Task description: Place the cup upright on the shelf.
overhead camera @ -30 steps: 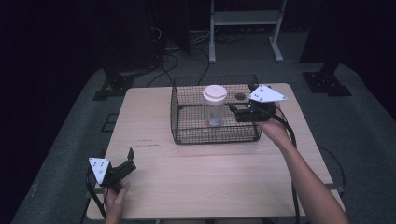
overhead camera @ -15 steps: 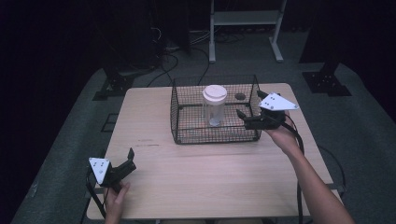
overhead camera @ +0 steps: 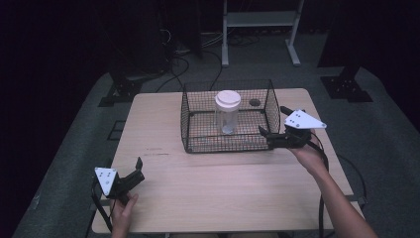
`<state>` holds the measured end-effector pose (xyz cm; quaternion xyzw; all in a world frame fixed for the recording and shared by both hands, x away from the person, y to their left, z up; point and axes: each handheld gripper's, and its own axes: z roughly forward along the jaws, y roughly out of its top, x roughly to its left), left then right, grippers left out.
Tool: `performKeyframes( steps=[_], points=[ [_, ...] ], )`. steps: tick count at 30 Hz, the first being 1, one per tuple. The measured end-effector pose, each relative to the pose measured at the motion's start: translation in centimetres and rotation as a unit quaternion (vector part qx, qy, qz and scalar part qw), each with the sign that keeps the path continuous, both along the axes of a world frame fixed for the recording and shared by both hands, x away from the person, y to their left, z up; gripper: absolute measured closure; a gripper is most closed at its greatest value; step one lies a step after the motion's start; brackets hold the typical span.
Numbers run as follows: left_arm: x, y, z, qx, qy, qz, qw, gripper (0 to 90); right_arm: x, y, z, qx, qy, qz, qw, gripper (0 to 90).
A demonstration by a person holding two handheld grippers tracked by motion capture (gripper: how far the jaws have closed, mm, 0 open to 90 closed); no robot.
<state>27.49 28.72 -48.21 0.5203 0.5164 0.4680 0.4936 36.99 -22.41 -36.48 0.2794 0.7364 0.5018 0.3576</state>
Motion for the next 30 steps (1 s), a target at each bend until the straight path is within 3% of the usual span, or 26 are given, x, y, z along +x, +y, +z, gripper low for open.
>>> performKeyframes(
  steps=[30],
  points=[
    [0.0,0.0,0.0,0.001,0.000,0.001,1.0000,0.0,-3.6,-3.2,-2.7,0.000,0.015,-0.013,0.9998,4.0]
  ],
)
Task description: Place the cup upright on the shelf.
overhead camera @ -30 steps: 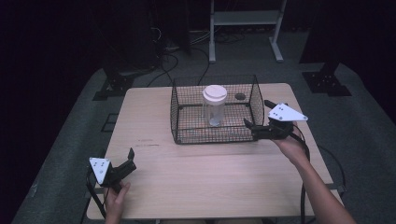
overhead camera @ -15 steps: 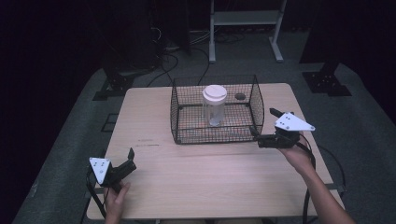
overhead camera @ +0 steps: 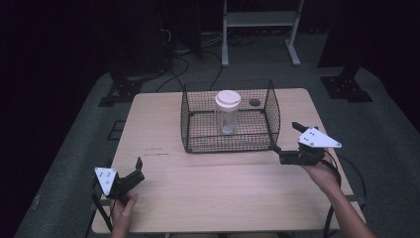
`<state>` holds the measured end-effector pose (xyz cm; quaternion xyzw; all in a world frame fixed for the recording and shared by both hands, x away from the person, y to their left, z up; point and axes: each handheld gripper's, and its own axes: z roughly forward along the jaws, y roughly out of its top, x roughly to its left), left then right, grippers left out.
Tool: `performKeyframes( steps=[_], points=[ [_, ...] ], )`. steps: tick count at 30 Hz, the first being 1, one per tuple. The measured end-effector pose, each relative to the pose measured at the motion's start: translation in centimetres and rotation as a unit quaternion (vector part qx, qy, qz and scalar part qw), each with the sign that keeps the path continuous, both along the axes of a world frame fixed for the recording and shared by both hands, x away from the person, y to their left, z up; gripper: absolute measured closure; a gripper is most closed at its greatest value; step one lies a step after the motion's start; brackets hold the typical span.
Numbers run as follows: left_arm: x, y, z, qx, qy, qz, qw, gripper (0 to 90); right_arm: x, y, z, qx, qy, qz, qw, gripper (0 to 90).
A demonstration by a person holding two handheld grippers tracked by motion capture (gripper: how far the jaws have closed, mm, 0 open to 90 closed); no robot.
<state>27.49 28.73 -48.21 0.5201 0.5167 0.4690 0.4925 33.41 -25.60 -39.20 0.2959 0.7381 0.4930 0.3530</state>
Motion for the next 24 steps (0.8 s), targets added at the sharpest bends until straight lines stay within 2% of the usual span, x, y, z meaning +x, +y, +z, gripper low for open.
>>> performKeyframes(
  steps=[24],
  points=[
    [0.0,0.0,0.0,0.001,0.000,0.000,1.0000,0.0,-2.0,-2.4,-1.9,0.004,0.007,-0.020,0.9998,4.0]
  ],
)
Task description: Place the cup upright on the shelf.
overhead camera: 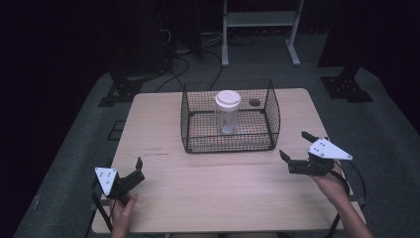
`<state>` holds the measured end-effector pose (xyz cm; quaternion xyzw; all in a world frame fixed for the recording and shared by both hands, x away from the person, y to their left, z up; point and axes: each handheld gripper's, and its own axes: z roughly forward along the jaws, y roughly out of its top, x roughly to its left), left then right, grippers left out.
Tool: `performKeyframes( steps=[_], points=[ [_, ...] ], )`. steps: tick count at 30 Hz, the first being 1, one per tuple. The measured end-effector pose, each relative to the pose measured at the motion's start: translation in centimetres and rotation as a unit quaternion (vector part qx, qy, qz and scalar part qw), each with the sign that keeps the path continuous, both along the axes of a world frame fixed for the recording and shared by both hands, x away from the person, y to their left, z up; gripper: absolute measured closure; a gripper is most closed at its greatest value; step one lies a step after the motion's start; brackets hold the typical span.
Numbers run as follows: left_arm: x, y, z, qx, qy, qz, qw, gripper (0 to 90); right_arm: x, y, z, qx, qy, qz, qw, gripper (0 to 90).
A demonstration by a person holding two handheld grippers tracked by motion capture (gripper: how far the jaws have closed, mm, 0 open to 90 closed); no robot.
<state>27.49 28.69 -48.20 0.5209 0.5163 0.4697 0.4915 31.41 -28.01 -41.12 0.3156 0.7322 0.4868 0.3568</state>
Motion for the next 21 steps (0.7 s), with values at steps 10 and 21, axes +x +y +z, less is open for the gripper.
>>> performKeyframes(
  steps=[10,21],
  points=[
    [0.0,0.0,0.0,0.000,0.000,0.000,1.0000,0.0,-0.9,-1.0,-1.1,0.004,0.008,-0.012,0.9999,4.1],
    [0.0,0.0,0.0,0.001,0.000,0.001,1.0000,0.0,-1.8,-2.1,-1.9,0.012,0.013,-0.024,0.9996,4.1]
  ],
)
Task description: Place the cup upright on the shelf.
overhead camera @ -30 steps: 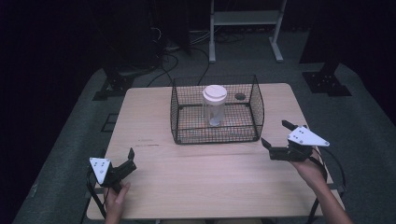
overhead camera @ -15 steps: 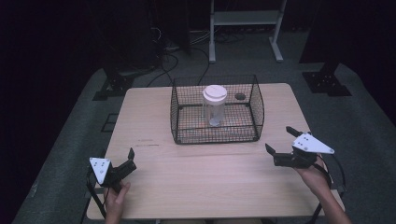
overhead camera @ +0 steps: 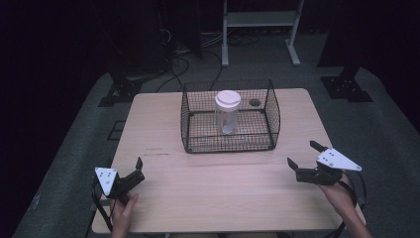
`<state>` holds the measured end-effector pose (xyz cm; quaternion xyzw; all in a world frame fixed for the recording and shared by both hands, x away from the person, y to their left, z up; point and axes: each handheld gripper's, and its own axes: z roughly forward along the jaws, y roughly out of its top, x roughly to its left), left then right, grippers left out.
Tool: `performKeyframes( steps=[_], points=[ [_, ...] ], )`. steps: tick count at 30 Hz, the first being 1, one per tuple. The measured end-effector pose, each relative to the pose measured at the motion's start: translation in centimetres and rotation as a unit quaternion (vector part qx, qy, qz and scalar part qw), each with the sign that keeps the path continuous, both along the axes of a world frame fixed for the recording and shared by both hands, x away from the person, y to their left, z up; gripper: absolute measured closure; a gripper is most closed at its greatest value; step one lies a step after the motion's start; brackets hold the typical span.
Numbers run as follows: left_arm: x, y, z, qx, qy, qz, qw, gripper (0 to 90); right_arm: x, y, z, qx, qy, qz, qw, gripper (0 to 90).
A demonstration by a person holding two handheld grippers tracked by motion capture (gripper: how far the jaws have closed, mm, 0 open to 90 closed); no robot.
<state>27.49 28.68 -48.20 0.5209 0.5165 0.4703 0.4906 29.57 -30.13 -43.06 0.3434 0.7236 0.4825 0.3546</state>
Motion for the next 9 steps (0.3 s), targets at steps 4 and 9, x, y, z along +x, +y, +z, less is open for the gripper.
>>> performKeyframes(
  steps=[4,9],
  points=[
    [0.0,0.0,0.0,0.000,0.000,0.000,1.0000,0.0,-0.8,-0.4,-0.6,-0.001,0.001,-0.004,1.0000,4.1],
    [0.0,0.0,0.0,0.001,0.000,0.000,1.0000,0.0,-1.7,-0.5,-1.3,0.002,0.003,-0.007,1.0000,4.1]
  ],
)
